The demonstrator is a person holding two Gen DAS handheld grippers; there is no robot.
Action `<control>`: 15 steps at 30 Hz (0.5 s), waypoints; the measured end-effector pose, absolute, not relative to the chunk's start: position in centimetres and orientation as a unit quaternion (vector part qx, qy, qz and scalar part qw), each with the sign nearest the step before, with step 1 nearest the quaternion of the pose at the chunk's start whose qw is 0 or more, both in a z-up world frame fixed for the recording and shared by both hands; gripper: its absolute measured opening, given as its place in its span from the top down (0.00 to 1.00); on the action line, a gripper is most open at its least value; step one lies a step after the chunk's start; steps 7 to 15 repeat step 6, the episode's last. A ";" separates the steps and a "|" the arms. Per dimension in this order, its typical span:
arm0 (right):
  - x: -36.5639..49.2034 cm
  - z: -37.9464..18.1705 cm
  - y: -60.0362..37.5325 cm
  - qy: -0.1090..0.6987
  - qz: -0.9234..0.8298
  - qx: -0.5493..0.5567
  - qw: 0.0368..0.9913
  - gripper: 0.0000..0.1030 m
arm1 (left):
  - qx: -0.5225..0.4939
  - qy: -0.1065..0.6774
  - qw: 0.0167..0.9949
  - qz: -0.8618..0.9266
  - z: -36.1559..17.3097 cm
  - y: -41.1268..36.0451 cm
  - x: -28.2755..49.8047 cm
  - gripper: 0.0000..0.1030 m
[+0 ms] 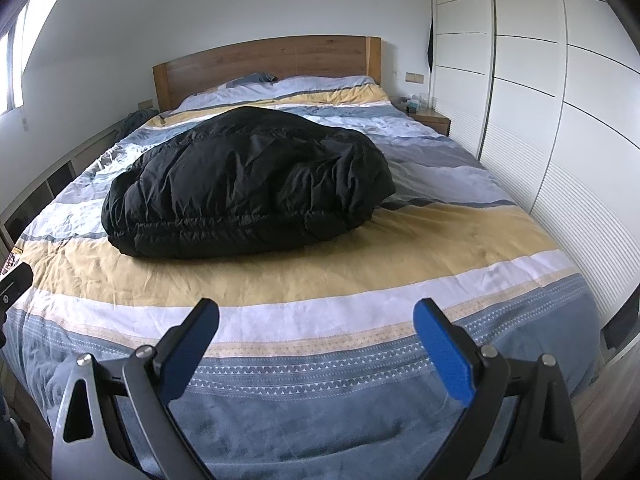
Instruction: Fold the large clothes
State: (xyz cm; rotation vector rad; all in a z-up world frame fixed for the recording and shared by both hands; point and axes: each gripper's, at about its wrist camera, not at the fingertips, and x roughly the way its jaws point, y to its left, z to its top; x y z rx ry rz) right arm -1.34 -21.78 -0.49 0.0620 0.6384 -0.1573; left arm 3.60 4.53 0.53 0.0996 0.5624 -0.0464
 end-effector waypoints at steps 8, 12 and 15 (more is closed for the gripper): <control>-1.5 -0.5 -22.0 0.314 -0.079 0.031 0.946 0.05 | 0.048 0.277 0.960 -0.023 0.5 4.6 3.6 0.00; -1.5 -0.5 -22.0 0.314 -0.079 0.031 0.946 0.05 | 0.048 0.277 0.960 -0.023 0.5 4.6 3.6 0.00; -1.5 -0.5 -22.0 0.314 -0.079 0.031 0.946 0.05 | 0.048 0.277 0.960 -0.023 0.5 4.6 3.6 0.00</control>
